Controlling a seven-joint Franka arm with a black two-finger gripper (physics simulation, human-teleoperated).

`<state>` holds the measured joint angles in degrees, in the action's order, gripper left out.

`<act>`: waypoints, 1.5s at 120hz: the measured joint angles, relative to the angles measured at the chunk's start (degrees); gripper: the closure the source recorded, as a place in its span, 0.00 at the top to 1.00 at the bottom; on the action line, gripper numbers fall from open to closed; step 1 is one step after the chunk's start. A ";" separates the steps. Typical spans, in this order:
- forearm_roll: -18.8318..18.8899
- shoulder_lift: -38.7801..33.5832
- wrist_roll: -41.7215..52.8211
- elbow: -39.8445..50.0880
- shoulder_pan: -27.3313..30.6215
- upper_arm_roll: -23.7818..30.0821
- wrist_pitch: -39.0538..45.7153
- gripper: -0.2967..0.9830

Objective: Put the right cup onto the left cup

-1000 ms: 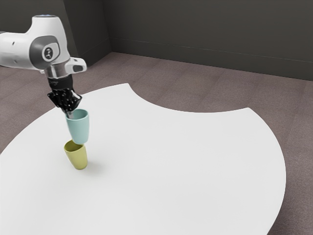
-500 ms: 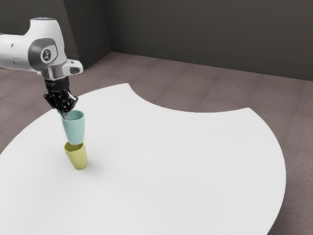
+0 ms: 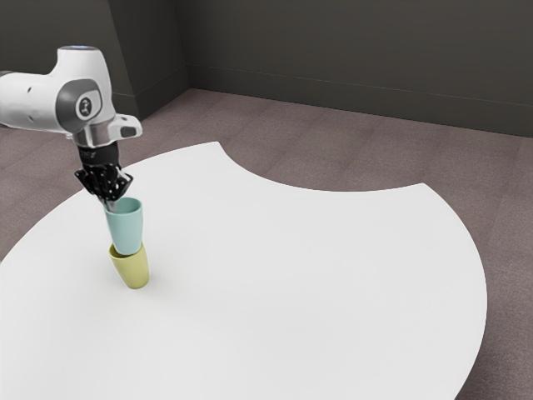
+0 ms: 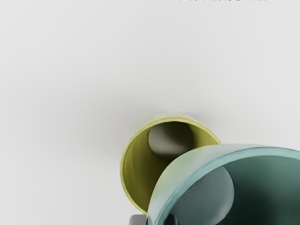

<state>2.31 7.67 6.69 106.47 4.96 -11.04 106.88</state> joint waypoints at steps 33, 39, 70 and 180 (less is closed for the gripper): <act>-0.41 1.60 0.74 -1.12 0.09 -1.14 0.53 0.15; -0.44 1.82 0.89 -1.14 0.10 -1.47 0.60 0.15; -0.70 3.13 1.46 -1.49 0.13 -1.78 1.05 0.15; -4.51 2.33 2.70 -2.68 -0.11 -1.52 -1.29 0.49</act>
<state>-2.20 10.00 9.38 103.80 4.84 -12.57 105.59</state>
